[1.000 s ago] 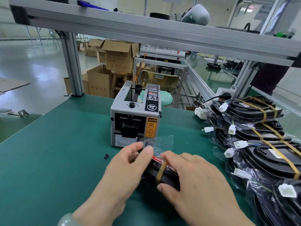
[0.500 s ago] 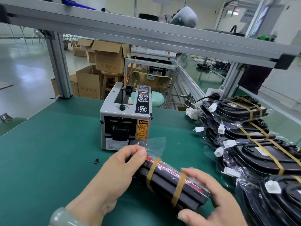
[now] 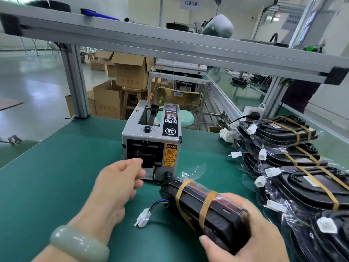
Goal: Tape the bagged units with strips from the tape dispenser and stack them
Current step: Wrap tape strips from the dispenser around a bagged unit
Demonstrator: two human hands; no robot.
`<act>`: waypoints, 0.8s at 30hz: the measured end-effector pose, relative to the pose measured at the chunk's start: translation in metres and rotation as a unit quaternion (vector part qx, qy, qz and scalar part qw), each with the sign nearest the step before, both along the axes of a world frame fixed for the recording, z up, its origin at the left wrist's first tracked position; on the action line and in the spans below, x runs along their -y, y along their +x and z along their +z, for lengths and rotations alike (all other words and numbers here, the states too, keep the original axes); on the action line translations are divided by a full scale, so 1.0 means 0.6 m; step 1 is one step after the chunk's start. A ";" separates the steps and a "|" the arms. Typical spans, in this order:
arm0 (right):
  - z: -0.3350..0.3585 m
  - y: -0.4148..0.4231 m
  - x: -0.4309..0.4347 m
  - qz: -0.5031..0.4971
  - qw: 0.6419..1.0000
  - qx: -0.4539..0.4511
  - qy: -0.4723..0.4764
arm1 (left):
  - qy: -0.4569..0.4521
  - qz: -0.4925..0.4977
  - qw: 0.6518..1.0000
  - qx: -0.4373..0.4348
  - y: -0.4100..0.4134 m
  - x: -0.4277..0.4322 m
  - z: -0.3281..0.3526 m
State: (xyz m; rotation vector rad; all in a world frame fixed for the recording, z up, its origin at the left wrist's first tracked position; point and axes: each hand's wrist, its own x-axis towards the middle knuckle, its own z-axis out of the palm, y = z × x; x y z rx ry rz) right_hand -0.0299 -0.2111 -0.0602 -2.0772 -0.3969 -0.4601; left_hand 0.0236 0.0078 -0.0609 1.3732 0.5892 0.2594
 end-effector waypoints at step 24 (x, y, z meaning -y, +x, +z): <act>0.011 -0.009 -0.014 -0.049 0.997 -0.048 -0.034 | -0.037 0.111 0.992 -0.039 0.078 0.009 0.019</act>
